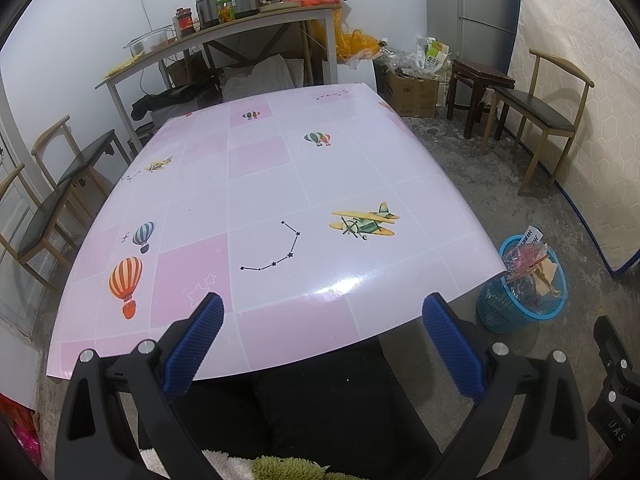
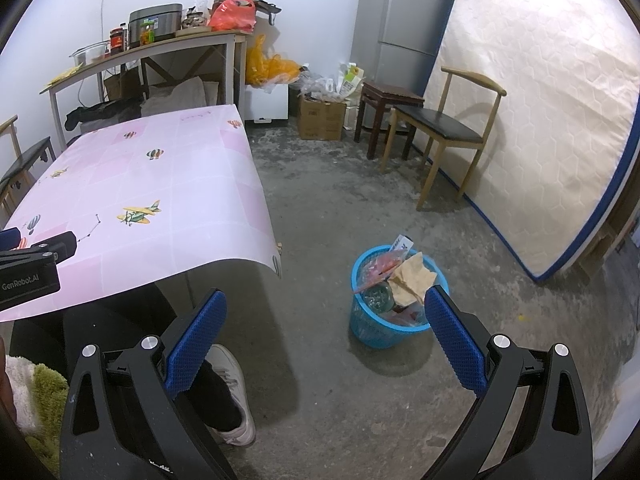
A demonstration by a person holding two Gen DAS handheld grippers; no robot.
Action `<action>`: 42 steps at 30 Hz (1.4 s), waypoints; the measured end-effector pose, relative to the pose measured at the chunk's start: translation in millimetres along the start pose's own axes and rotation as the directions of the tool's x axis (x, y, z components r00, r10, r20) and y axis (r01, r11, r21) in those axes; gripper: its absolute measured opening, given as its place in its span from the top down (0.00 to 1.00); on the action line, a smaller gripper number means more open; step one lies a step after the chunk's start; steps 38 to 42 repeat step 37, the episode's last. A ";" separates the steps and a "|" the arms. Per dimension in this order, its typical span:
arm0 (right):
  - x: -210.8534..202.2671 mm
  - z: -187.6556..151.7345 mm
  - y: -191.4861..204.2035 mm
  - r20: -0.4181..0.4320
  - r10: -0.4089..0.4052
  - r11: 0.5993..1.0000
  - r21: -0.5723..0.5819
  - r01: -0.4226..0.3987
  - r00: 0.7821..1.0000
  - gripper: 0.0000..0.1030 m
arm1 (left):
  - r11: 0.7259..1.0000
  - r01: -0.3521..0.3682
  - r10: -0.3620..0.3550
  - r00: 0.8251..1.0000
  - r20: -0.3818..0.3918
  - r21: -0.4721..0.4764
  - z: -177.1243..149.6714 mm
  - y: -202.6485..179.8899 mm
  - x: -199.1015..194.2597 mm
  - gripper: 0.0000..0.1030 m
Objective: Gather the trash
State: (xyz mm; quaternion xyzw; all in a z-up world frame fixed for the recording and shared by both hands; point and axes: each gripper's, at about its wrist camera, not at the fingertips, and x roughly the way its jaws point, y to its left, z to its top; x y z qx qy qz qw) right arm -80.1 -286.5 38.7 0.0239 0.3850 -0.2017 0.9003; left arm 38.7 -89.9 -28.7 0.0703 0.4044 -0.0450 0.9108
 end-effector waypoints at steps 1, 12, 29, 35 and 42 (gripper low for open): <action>0.0 -0.1 0.2 0.000 0.000 1.000 0.000 0.000 1.000 0.08 | 1.000 0.000 0.000 1.000 0.000 0.000 -0.2 -0.1 0.0 0.05; 0.6 0.8 1.9 -0.001 -0.001 1.000 0.000 0.001 1.000 0.08 | 1.000 0.005 -0.005 1.000 -0.013 0.007 -1.3 -0.4 2.7 0.05; 1.0 0.3 2.6 -0.001 -0.001 1.000 0.002 0.001 1.000 0.08 | 1.000 0.009 -0.009 1.000 -0.023 0.009 0.1 2.5 5.5 0.05; 1.3 0.5 2.1 -0.001 -0.001 1.000 0.000 0.001 1.000 0.08 | 1.000 0.011 -0.011 1.000 -0.029 0.007 -0.7 3.4 6.7 0.05; 1.2 0.1 2.2 -0.001 0.000 1.000 0.002 0.000 1.000 0.08 | 1.000 0.011 -0.011 1.000 -0.029 0.007 -0.7 3.3 6.8 0.05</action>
